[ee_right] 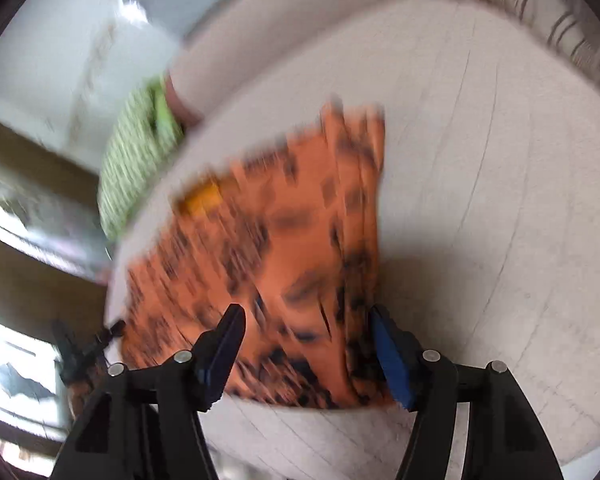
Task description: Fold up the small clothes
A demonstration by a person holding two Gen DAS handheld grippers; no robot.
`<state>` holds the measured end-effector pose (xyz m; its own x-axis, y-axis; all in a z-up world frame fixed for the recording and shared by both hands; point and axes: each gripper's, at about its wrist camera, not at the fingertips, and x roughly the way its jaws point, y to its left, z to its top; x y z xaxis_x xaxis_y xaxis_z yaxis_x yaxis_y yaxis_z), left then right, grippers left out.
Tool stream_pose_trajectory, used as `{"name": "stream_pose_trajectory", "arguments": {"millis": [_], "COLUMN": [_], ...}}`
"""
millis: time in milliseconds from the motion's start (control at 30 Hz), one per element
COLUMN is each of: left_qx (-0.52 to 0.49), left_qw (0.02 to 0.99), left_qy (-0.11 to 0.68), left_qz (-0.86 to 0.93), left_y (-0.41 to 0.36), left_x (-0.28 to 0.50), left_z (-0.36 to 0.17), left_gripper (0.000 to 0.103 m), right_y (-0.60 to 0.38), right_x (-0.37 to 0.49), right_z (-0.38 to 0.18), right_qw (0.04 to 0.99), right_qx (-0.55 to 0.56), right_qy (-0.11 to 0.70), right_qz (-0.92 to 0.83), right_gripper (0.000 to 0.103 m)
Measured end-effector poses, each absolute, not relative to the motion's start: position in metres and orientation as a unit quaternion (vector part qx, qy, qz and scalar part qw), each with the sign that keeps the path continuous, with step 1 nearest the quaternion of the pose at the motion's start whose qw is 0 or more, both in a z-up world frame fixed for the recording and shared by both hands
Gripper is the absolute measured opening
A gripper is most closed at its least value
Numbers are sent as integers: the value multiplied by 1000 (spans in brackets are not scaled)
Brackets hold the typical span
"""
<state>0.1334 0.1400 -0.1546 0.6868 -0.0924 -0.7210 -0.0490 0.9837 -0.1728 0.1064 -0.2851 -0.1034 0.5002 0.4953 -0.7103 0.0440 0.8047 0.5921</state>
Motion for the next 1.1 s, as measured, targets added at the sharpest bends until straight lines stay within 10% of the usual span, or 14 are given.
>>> {"name": "stream_pose_trajectory", "arguments": {"millis": [467,600,767,967,1100], "left_qx": [-28,-8,9,-7,-12], "left_qw": [887,890,929,898,913], "left_qy": [460,456,371,438,407], "left_qz": [-31,-24,-7,32,21], "left_y": [119,117,113,121,121], "left_x": [230,234,213,250,234], "left_z": [-189,-181,-146,-200,-170], "left_gripper": [30,6,5,12,40], "right_y": [-265,-260,-259,-277,-291], "right_x": [203,223,199,225,210], "right_z": [-105,-124,-64,-118,-124], "right_qw": [862,847,899,882,874], "right_qx": [134,109,83,82,151], "right_qy": [477,512,423,463,461], "right_qz": [104,96,83,26,22], "right_gripper": [65,13,8,15,15]}}
